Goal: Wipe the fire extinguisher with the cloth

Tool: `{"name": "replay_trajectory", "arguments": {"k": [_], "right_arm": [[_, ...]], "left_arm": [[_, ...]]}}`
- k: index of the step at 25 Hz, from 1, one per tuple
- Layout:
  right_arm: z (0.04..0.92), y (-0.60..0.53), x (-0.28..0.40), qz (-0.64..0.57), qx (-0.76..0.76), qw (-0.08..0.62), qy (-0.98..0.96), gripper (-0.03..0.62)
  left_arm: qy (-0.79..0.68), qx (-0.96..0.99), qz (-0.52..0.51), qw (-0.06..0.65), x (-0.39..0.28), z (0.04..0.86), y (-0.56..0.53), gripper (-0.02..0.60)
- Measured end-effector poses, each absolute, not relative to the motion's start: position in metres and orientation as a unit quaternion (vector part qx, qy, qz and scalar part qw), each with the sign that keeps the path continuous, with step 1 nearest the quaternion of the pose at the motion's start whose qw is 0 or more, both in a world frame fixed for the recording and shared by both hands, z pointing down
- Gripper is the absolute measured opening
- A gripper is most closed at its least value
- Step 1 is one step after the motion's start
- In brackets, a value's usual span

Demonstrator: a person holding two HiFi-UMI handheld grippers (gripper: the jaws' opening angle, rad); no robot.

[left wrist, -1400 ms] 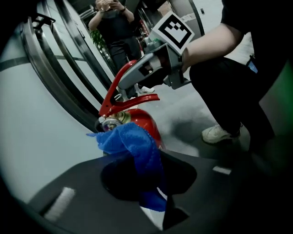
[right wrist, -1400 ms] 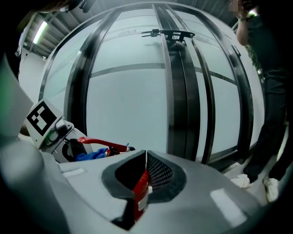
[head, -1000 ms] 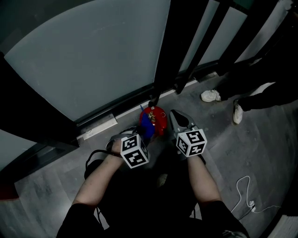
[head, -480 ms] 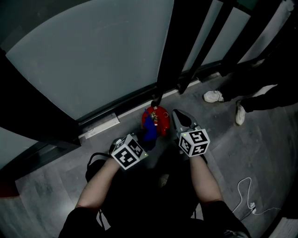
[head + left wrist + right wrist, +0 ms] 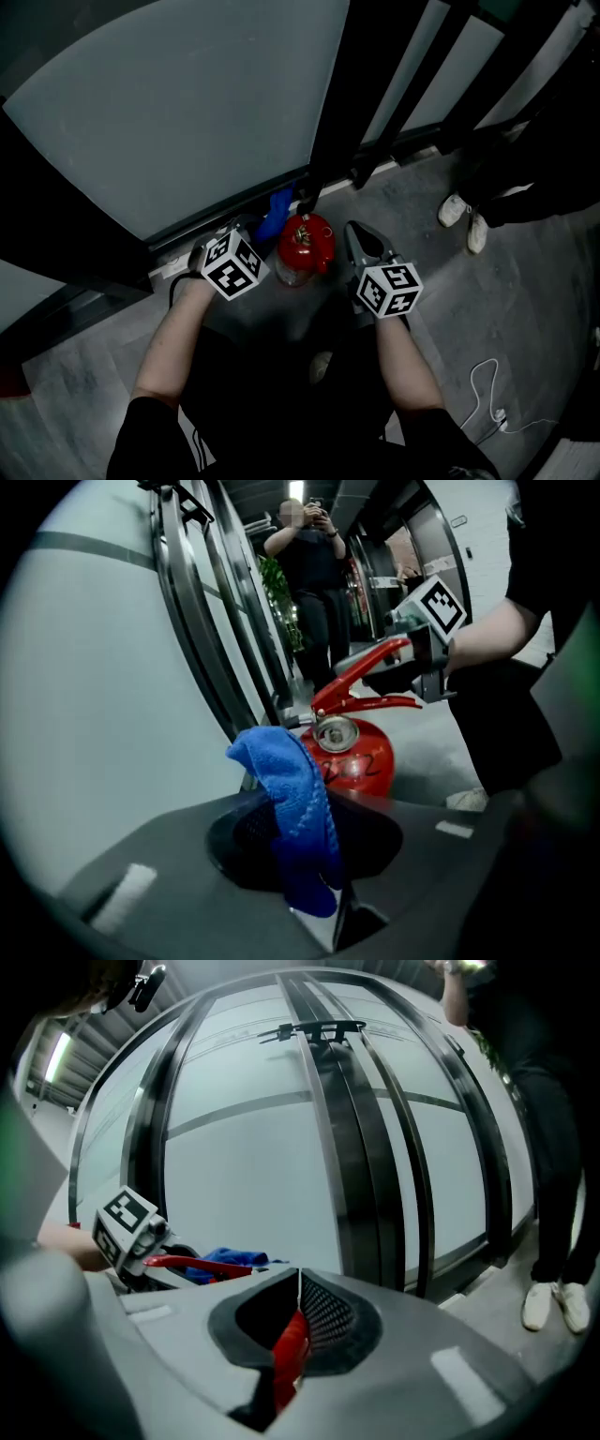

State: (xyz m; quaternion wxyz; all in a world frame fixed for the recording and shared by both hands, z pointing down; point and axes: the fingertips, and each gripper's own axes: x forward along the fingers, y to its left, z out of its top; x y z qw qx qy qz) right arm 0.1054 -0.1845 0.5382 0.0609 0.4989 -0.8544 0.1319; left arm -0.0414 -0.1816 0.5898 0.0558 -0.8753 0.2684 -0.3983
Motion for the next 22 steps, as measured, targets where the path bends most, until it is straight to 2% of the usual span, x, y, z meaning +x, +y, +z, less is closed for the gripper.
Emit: {"name": "replay_trajectory", "arguments": {"k": [5, 9, 22], "right_arm": [[0.533, -0.174, 0.114, 0.134, 0.498, 0.053, -0.855, 0.009], [0.531, -0.17, 0.114, 0.138, 0.49, 0.052, -0.859, 0.009], [0.535, -0.157, 0.111, 0.152, 0.483, 0.073, -0.86, 0.009]], "left_arm": [[0.192, -0.862, -0.459, 0.099, -0.038, 0.629, -0.191, 0.098], [0.168, -0.861, -0.469, 0.104, -0.036, 0.649, -0.197, 0.098], [0.159, -0.87, -0.466, 0.004, -0.04, 0.752, -0.188, 0.097]]}}
